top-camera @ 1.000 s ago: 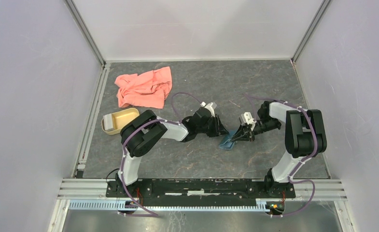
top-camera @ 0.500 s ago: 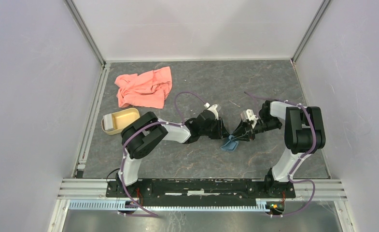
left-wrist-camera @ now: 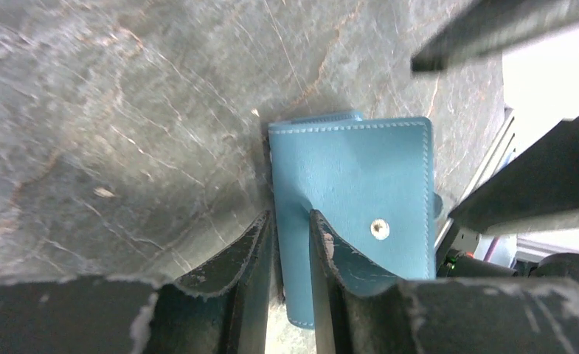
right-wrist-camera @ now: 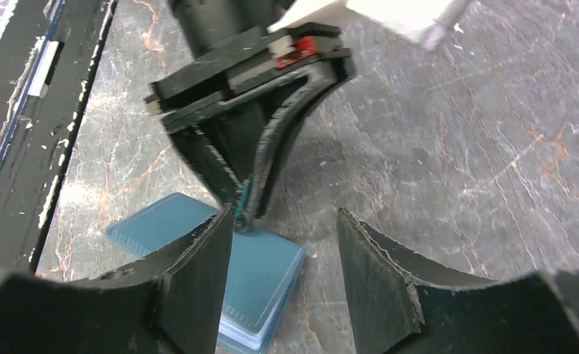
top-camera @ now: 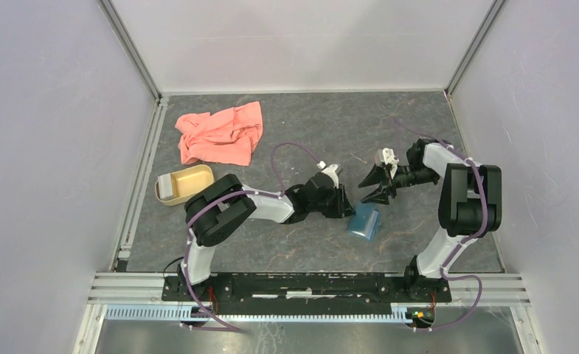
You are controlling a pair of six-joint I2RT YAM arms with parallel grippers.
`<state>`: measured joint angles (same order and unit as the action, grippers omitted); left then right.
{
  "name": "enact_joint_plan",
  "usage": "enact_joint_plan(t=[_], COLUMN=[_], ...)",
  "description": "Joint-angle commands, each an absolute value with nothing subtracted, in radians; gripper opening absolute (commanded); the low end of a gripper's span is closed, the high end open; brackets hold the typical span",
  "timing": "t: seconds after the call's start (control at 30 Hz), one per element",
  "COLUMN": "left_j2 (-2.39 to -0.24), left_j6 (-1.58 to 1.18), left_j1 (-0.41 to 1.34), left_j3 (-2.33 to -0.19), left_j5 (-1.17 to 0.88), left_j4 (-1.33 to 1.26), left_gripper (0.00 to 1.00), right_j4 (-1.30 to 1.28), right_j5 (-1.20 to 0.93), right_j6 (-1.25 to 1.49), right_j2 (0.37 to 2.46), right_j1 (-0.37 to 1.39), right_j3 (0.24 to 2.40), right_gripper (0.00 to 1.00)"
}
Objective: Put the credit cards into the card holder
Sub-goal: Close the card holder at the center of the board.
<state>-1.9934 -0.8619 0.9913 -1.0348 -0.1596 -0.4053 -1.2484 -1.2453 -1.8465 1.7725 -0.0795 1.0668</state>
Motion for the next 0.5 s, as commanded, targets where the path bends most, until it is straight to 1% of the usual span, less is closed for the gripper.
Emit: enact_joint_plan(t=[0.0,0.07,0.2,0.27,0.33,0.37,0.43,0.47], left_j2=[-1.941,-1.938,-1.938,-1.937,-1.941,-1.942,-1.945,-1.946], left_j6=[-0.784,-0.774,-0.753,-0.731,-0.699,-0.680,-0.651,-0.641], left_j1=[1.028,1.042,1.063,1.075,1.094,1.106,1.132,1.142], left_j3=[-1.057,-1.063,-1.083,-1.108,-1.147,-1.168,-1.206,-1.216], left_j5=[-0.126,-0.111,-0.087,-0.057,-0.009,0.036,0.099,0.114], left_j4=[-0.389,-0.375,-0.342,-0.303,-0.216,-0.175,-0.123,-0.112], left_gripper=[0.31,0.32,0.32,0.32,0.32,0.33,0.33,0.33], right_j4=[-1.137,-1.070,-1.138,-1.136,-1.009,-0.923,-0.742,-0.693], right_j5=[-1.185,-1.155,-1.111,-1.095,-1.033,-0.976,-0.863,-0.824], right_j6=[-1.583,-1.466,-1.487,-1.461,-1.284,-1.169,-1.031,-0.996], right_j2=[1.703,1.668,1.625,1.591,1.524,1.468,1.345,1.281], right_j1=[-0.084,-0.084,-0.089,-0.105,-0.116,-0.117,-0.118,-0.118], right_j3=[1.123,1.124,1.151,1.149,1.106,1.068,0.941,0.890], right_gripper=[0.60,0.60,0.61,0.60,0.54,0.53,0.56,0.59])
